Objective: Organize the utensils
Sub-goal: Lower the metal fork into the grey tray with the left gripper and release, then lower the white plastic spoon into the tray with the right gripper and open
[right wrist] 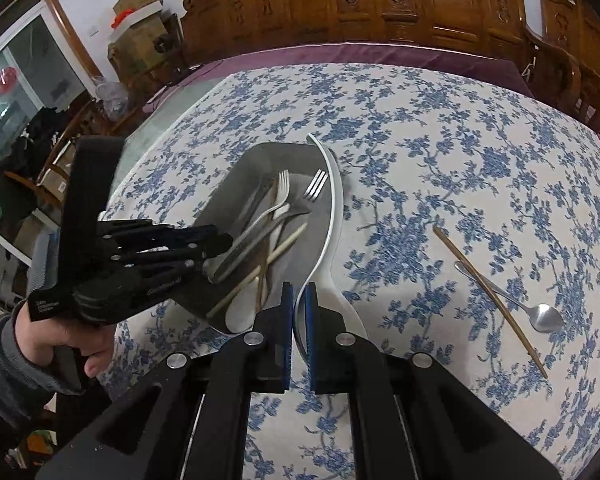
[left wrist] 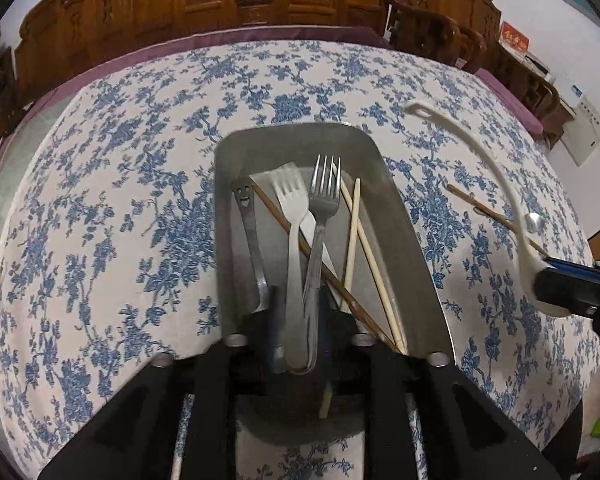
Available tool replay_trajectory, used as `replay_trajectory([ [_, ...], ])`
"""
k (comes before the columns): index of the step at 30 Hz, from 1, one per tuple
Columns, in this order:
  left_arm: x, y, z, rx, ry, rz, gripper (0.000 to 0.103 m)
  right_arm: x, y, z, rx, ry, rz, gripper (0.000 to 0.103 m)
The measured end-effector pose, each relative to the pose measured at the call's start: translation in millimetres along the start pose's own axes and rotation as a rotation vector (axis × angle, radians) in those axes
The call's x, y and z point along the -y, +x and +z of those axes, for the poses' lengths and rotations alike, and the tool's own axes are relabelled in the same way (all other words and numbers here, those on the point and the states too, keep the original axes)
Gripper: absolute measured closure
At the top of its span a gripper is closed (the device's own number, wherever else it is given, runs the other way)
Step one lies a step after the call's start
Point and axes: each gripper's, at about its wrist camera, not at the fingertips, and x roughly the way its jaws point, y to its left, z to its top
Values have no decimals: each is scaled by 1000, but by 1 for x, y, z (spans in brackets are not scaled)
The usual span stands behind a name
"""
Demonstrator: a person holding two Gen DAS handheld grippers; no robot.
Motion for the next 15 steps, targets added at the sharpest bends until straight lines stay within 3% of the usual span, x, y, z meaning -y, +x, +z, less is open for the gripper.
replay_trajectory([
  [8, -16, -29, -3, 44, -2, 0, 67, -21, 14, 15, 8, -8, 36, 96],
  [10, -21, -35, -5, 57, -8, -1, 55, -26, 19, 19, 9, -7, 44, 96],
  [15, -30, -53, -13, 108, -13, 11, 39, -35, 34, 26, 4, 6, 63, 96],
])
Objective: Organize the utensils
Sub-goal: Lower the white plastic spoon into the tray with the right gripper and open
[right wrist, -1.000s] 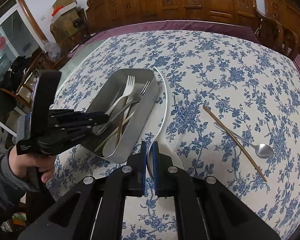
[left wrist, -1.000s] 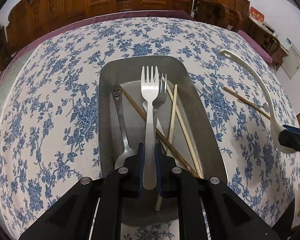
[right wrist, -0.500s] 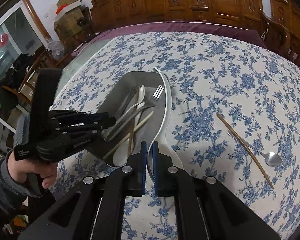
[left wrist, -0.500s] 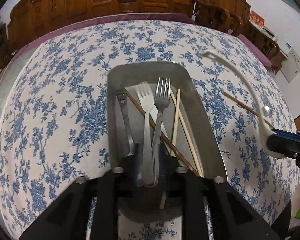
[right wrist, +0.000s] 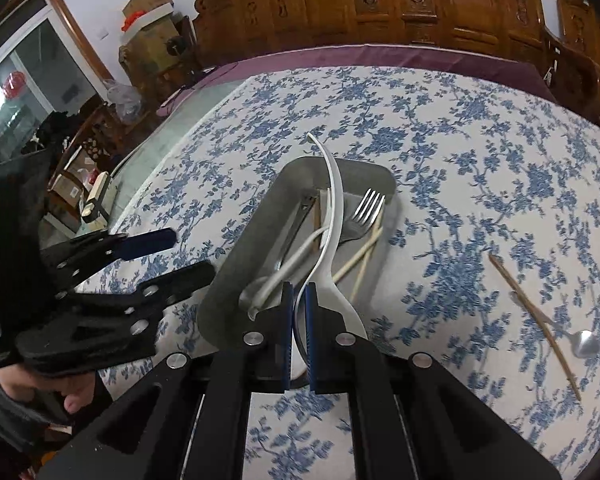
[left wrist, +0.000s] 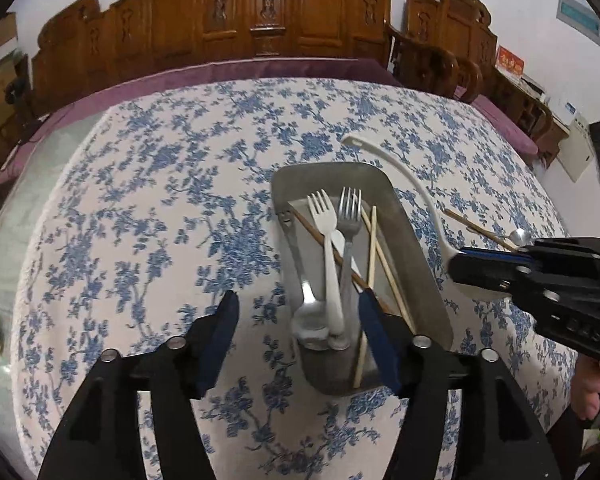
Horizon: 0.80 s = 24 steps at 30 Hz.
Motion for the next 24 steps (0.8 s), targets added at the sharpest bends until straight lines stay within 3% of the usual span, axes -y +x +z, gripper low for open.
replay_trajectory([
  [4, -10, -13, -4, 28, -14, 13, 20, -4, 13, 2, -10, -5, 0, 96],
  [7, -16, -21, -6, 46, -16, 24, 14, -5, 23, 1, -18, -1, 1, 96],
  [24, -36, -39, -20, 65, -43, 56, 10, -15, 50, 5, -64, 29, 22, 96],
])
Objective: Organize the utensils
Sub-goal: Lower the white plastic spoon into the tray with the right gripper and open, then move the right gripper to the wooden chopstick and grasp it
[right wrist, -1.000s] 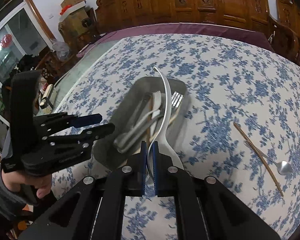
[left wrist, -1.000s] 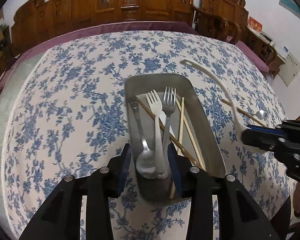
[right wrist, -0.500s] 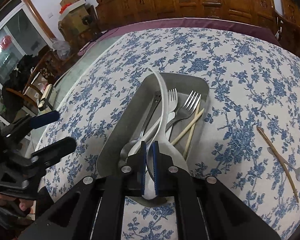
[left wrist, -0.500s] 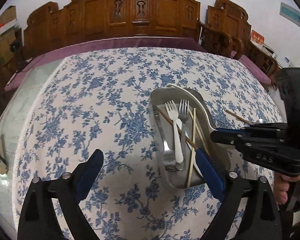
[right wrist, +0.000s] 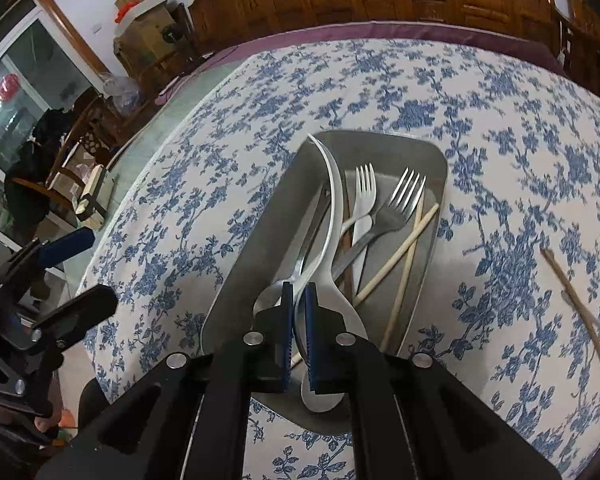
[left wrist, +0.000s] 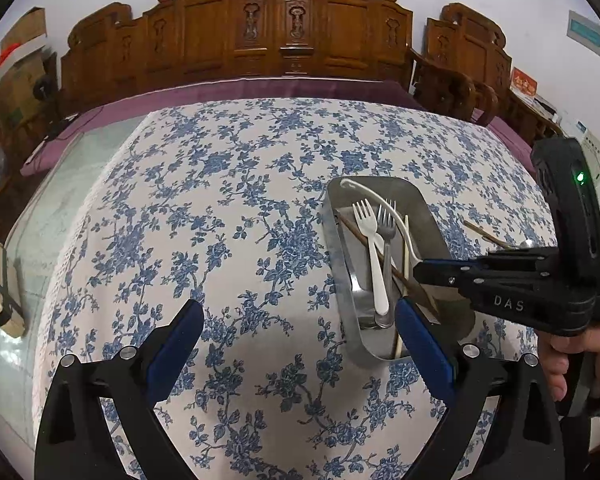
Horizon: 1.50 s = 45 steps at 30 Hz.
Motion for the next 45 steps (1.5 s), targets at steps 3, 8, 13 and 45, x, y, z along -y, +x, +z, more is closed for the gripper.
replay_trajectory([
  [3, 0, -1, -1, 0, -2, 1, 10, 4, 4, -2, -6, 17, -13, 96],
  [8, 1, -3, -1, 3, -1, 0, 10, 9, 4, -3, 1, 29, -15, 93],
  [13, 6, -5, 0, 8, 5, -3, 10, 7, -8, -3, 27, -1, -7, 93],
  [45, 103, 4, -2, -49, 139, -67, 8, 85, -126, -86, 245, -136, -304, 4],
])
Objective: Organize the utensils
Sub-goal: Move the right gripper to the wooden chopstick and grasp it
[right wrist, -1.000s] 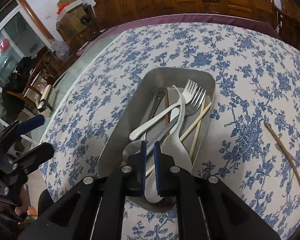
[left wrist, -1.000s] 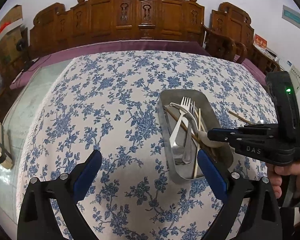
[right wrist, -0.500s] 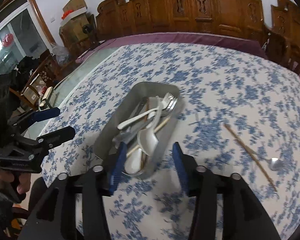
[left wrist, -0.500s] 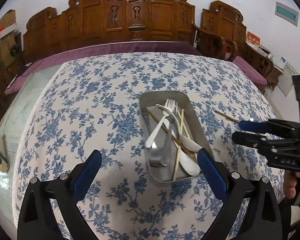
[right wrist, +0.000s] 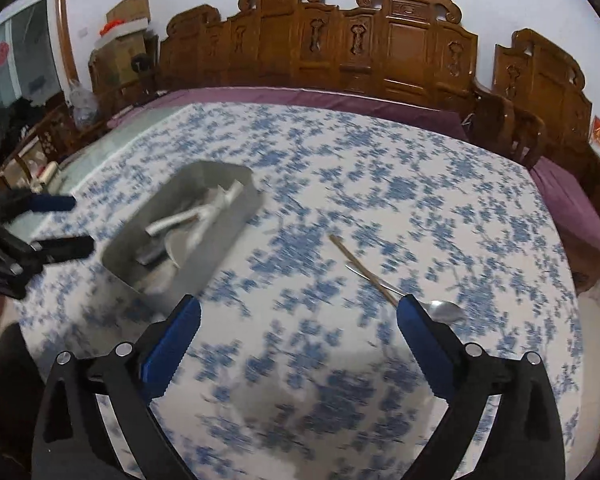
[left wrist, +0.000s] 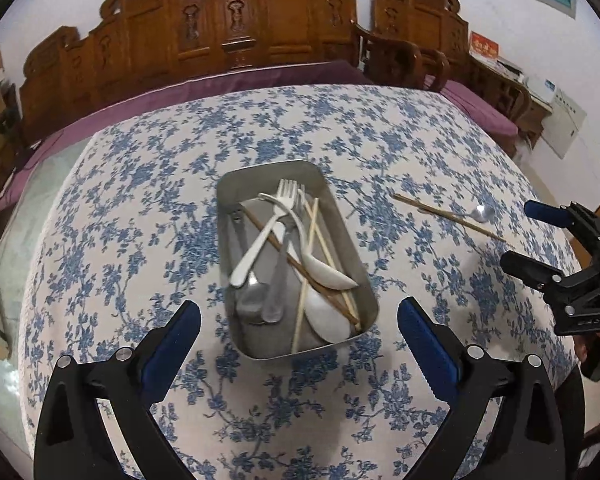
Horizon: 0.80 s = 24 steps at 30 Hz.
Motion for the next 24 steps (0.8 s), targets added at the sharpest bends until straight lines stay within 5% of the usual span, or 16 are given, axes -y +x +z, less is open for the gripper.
replay_trajectory([
  [12, 33, 15, 5, -27, 51, -38, 8, 55, 33, -24, -122, 39, 10, 4],
  [24, 61, 36, 16, -35, 53, -69, 8, 69, 106, -9, -274, 6, 5, 51],
])
